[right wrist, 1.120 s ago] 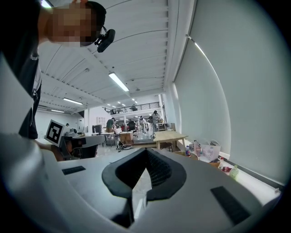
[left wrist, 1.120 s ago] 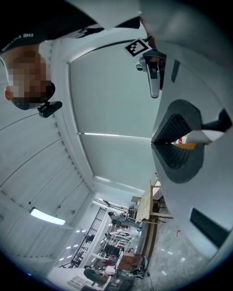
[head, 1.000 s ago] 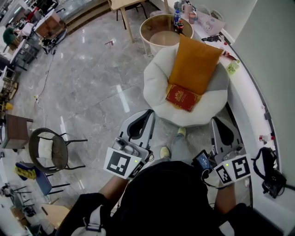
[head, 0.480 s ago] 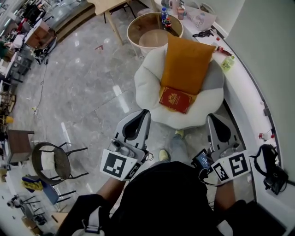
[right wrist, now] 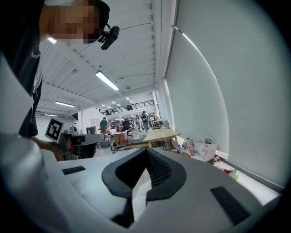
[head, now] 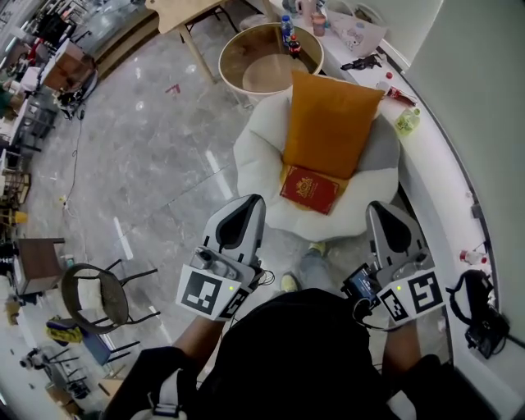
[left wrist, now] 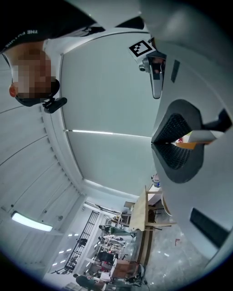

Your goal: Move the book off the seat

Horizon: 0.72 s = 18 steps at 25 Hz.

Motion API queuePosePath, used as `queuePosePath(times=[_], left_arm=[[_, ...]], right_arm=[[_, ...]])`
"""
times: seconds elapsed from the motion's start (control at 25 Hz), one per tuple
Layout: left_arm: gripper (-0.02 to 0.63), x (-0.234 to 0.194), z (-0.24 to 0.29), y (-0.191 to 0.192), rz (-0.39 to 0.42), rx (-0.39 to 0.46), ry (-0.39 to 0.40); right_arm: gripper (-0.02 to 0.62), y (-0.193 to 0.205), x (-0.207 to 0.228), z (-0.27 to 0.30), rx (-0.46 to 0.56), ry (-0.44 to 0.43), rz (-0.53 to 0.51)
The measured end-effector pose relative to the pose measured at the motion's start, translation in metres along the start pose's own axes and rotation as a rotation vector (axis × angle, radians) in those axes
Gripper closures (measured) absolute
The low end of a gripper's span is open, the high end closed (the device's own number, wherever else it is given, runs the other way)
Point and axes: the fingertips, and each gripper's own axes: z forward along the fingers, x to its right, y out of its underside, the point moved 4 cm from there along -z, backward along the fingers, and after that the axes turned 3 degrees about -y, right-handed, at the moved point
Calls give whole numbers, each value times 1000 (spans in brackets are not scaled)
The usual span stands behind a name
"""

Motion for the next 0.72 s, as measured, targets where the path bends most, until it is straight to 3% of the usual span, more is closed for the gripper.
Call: queuePosePath(times=[0.72], left_arm=[[595,-6,85,8,48,-74,-27]], right_arm=[[582,6,83,47,-24,-68,55]])
